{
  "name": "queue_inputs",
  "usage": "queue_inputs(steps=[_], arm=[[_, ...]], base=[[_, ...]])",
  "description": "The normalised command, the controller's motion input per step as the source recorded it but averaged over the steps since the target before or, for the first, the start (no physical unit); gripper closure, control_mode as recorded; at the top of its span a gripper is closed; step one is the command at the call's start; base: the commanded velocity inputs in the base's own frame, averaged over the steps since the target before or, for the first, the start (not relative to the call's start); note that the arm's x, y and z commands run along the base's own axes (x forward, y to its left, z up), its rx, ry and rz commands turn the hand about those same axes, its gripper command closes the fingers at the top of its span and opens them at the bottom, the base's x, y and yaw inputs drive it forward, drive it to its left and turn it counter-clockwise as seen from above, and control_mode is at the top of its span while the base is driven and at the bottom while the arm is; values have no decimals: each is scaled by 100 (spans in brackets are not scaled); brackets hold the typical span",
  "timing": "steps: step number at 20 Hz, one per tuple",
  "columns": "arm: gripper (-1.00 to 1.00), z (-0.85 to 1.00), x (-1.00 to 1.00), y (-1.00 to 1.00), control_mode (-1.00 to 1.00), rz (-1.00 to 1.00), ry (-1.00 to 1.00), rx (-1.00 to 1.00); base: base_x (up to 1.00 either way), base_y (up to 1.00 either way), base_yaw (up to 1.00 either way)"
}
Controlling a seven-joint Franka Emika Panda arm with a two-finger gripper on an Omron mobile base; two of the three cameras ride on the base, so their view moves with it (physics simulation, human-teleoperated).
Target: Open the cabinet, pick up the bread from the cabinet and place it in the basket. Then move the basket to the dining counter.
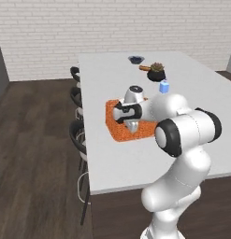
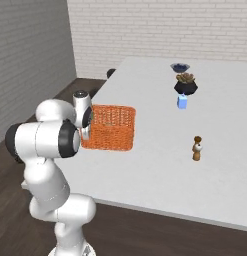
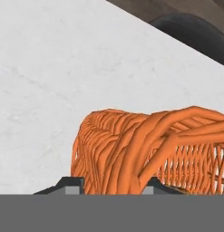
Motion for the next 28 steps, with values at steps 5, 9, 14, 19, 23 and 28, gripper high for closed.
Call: queue_inputs(steps=[5,9,14,19,23,28], arm=[[100,-38,3,0,-100,0,0,0],[-100,-7,0,-4,-100,0,0,0],[-100,16,-5,-29,-100,0,-1,0],[-100,68,-9,0,-100,0,-5,0],[-100,100,-71,-2,-100,-4,-2,2],[-100,65,-100,-23,-100,-39,0,17]], base=[[0,0,0],[0,0,0],[0,0,0],[0,0,0],[0,0,0],[0,0,0]])
